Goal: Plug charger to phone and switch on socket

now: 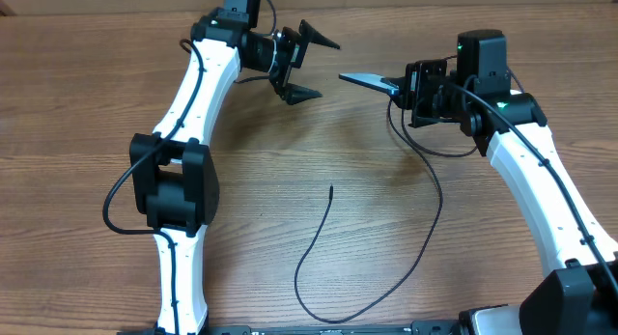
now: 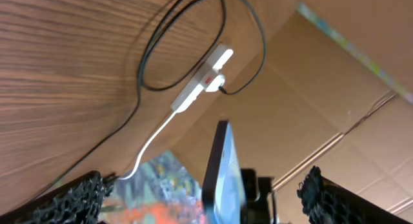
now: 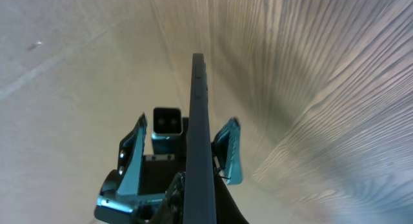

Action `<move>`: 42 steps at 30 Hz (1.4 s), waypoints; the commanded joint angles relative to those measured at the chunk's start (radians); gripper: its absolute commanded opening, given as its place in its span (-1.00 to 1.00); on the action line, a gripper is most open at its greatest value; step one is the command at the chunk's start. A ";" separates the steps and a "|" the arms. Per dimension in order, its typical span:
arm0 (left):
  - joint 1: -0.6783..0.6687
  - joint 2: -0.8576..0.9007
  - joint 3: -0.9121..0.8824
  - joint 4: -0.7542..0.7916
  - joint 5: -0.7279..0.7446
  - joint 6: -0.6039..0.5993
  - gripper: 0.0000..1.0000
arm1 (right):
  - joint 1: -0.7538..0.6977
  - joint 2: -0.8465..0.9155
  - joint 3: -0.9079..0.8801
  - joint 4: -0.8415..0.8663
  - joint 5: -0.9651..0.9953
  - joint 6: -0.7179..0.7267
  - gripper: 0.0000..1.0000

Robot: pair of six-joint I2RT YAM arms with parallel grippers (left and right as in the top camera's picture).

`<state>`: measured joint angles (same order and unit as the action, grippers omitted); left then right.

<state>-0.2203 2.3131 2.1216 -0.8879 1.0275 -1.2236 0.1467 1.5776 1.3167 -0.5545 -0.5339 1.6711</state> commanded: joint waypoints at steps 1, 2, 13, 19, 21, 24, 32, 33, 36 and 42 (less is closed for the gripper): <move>-0.026 0.001 0.024 0.048 -0.045 -0.153 0.99 | 0.023 -0.006 0.018 0.036 0.008 0.114 -0.93; -0.031 0.001 0.024 0.063 -0.055 -0.182 0.99 | 0.028 -0.006 0.018 0.044 0.016 0.137 -0.93; -0.087 0.001 0.024 0.137 -0.089 -0.376 0.99 | 0.094 -0.006 0.018 0.134 0.124 0.219 -0.93; -0.091 0.001 0.024 0.137 -0.089 -0.396 0.99 | 0.115 -0.006 0.018 0.134 0.133 0.241 -0.93; -0.094 0.001 0.024 0.137 -0.089 -0.396 0.99 | 0.124 -0.006 0.018 0.134 0.133 0.241 -0.93; -0.098 0.001 0.024 0.137 -0.089 -0.396 0.99 | 0.134 -0.006 0.018 0.134 0.134 0.241 -0.93; -0.101 0.001 0.024 0.137 -0.089 -0.400 1.00 | 0.136 -0.006 0.018 0.118 0.151 0.240 -0.93; -0.101 0.001 0.024 0.137 -0.089 -0.400 1.00 | 0.136 -0.006 0.018 0.117 0.152 0.240 -0.93; -0.101 0.001 0.024 0.137 -0.089 -0.401 0.99 | 0.136 -0.006 0.018 0.116 0.152 0.240 -0.93; -0.101 0.001 0.024 0.137 -0.088 -0.401 0.62 | 0.136 -0.006 0.018 0.115 0.152 0.240 -0.93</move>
<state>-0.3130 2.3131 2.1220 -0.7536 0.9455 -1.6142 0.2775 1.5776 1.3167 -0.4503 -0.3851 1.9068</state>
